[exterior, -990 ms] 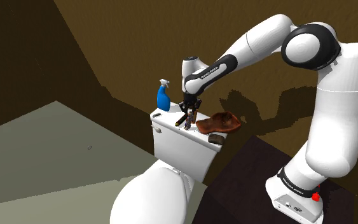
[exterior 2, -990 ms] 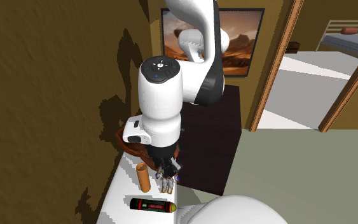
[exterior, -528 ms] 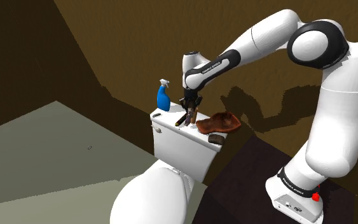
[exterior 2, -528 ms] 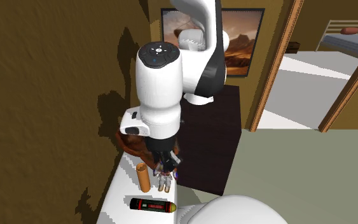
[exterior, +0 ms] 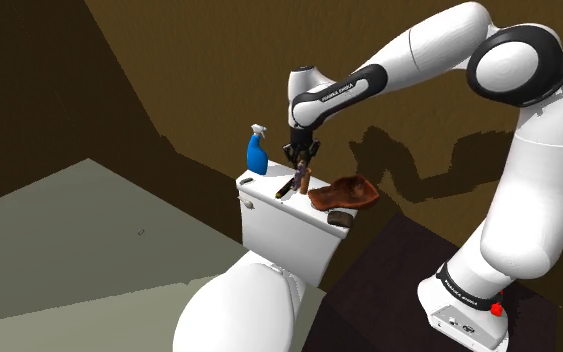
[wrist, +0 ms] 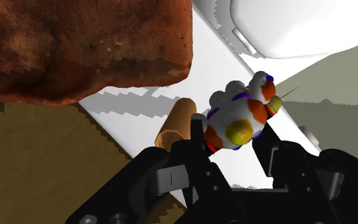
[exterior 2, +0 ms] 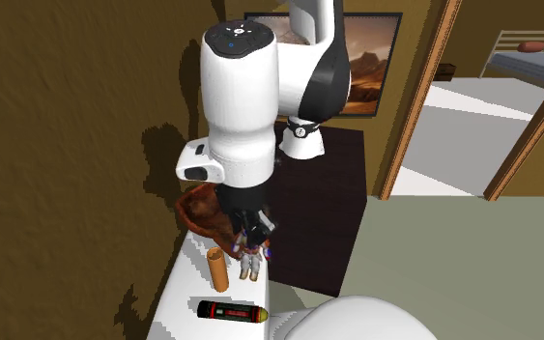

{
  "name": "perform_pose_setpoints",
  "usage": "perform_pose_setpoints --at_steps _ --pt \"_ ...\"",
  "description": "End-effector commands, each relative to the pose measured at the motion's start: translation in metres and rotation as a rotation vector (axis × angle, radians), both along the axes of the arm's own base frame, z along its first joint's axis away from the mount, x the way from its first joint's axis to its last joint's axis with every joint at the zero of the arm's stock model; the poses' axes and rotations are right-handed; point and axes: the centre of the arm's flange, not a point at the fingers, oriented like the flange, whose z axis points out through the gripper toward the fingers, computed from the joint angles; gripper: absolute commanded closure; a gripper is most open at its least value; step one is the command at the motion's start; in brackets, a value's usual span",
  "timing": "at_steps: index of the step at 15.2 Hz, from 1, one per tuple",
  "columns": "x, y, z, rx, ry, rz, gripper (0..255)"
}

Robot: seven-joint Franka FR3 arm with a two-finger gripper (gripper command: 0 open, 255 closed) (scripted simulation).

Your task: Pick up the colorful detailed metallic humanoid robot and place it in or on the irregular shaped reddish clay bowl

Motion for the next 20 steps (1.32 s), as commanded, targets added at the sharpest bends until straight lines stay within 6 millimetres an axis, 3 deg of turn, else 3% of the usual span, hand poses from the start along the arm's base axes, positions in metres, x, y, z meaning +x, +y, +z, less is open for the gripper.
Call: perform_pose_setpoints --at_steps 1,19,20 --pt "0.000 0.000 0.011 0.000 0.000 0.000 255" --pt "0.000 0.000 0.102 0.000 0.000 0.000 255" --pt "-0.009 -0.009 0.105 0.000 0.000 0.000 255"
